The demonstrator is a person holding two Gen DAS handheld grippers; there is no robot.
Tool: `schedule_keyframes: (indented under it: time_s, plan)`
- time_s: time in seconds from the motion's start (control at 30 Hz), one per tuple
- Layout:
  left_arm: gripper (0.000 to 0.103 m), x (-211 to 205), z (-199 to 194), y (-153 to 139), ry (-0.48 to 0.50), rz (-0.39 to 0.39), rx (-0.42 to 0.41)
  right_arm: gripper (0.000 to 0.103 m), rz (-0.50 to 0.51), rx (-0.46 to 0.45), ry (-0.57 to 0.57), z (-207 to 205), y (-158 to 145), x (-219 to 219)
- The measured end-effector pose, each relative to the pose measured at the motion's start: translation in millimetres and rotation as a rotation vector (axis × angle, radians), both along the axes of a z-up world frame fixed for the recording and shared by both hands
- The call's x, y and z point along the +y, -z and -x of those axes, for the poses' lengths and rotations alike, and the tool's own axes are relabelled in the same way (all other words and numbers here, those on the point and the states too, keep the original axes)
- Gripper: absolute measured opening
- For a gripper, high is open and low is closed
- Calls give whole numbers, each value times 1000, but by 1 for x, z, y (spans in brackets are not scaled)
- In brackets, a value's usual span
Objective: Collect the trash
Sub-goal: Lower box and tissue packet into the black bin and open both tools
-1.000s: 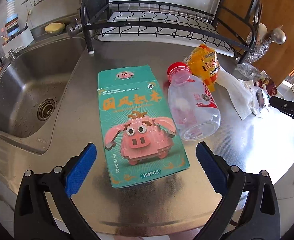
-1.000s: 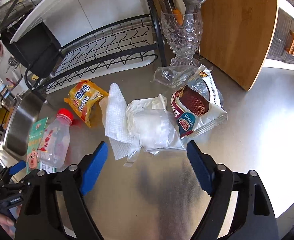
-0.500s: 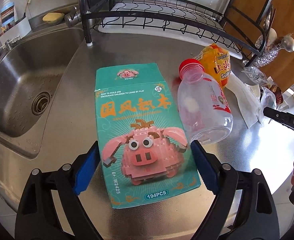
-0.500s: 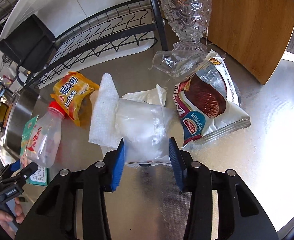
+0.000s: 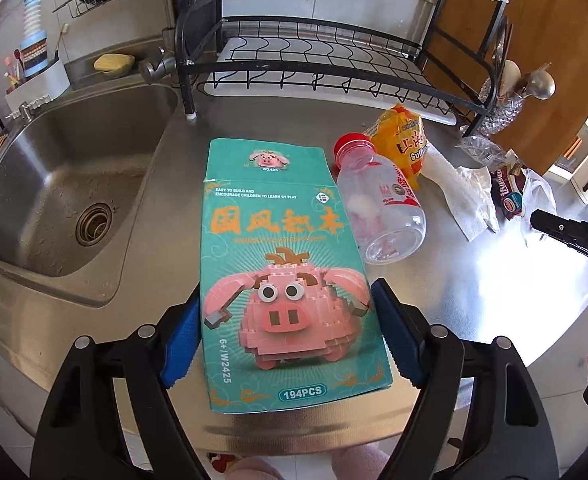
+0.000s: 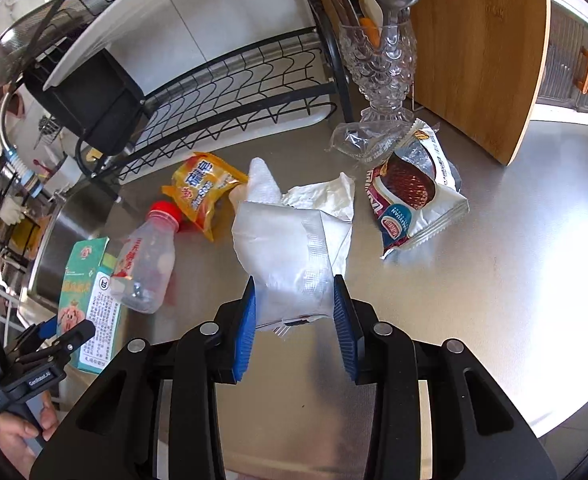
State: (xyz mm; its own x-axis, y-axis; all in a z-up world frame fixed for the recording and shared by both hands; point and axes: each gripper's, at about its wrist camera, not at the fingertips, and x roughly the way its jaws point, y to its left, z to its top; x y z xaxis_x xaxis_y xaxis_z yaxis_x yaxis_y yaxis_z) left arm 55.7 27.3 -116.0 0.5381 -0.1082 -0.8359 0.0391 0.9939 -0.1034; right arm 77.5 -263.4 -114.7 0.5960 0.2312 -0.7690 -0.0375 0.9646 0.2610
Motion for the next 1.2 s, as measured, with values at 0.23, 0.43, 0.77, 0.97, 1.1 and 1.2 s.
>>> schedule_keyframes:
  time_s: [0.23,0.43,0.77,0.97,1.1,1.2]
  plan:
    - [75,8,55,-17,39,-27,-32,37,-30,-20,-45,54,-11,23]
    - [75,11,108,-24,97,-42,-40,37,-45,-7,-115,109,-6,51]
    - [75,16,184,-7,227,-59,18,37,-37,128,-183,182,45,83]
    - [75,17,205,37,271,-48,121,37,-8,247,-205,199,99,103]
    - [75,18,205,77,277,-42,195,37,9,306,-187,196,133,110]
    - [75,17,198,110,271,-50,241,37,26,342,-178,190,158,114]
